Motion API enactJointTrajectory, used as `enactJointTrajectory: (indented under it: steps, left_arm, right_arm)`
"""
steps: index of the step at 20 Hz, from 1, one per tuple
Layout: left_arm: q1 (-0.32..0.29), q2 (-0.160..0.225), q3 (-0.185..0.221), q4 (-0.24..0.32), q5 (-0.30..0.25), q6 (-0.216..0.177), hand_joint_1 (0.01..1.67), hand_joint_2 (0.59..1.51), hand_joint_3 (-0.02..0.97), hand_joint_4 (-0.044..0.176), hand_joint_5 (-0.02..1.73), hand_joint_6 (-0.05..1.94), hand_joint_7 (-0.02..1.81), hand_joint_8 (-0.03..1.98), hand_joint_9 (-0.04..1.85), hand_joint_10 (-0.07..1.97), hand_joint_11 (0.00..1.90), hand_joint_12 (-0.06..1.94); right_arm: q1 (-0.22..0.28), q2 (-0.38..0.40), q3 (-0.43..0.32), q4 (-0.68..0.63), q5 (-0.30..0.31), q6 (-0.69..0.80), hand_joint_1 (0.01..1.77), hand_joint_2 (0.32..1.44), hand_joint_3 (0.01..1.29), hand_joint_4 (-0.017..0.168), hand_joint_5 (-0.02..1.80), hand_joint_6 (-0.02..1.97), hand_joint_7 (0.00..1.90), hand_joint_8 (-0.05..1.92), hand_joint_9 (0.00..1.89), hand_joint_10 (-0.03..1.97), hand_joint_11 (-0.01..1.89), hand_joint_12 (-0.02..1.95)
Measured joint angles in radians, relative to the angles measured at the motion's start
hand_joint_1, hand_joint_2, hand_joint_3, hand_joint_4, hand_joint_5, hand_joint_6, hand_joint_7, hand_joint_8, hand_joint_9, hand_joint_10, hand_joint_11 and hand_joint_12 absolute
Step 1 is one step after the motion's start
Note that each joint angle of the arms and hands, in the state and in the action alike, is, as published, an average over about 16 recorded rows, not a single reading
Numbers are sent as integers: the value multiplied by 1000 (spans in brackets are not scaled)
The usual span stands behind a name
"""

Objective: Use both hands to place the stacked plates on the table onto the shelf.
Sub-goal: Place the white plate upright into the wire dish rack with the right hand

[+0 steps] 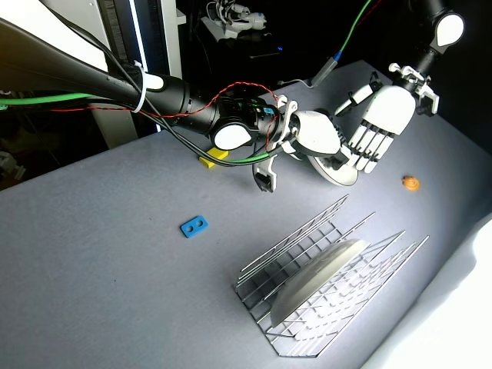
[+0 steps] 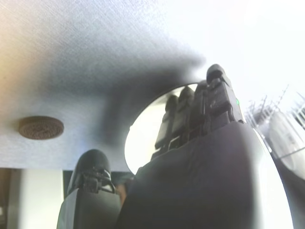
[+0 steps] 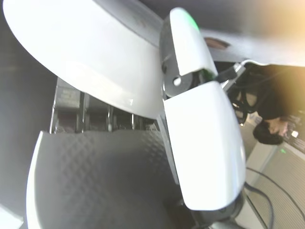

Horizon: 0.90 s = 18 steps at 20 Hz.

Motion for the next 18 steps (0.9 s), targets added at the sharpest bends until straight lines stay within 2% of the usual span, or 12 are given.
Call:
enactJointTrajectory:
  steps: [4,8,13,18]
  left_arm:
    - [-20,-2,1,8,-4,0,12,1170,18,-3,75,-8,38,0,-1,-26,25,10]
    - [-56,5,1,15,-8,-1,12,1168,17,-1,83,0,49,4,14,-15,25,10]
    - [-137,32,-4,21,-21,-15,12,1170,17,1,94,9,64,9,33,-1,26,16]
    - [-225,76,-9,19,-41,-42,12,1169,18,3,100,18,73,14,48,11,29,26]
  right_arm:
    - [0,-1,4,-1,19,-2,1203,1039,9,-8,746,581,853,424,1027,21,794,880]
    - [0,1,5,-2,33,-3,1208,1004,9,-11,780,775,912,584,1133,76,956,825]
    - [1,18,-4,7,34,-3,1208,978,9,-9,797,837,940,658,1188,76,993,814]
    - [4,69,-47,44,25,-3,1209,977,9,-6,801,848,947,683,1202,80,976,844]
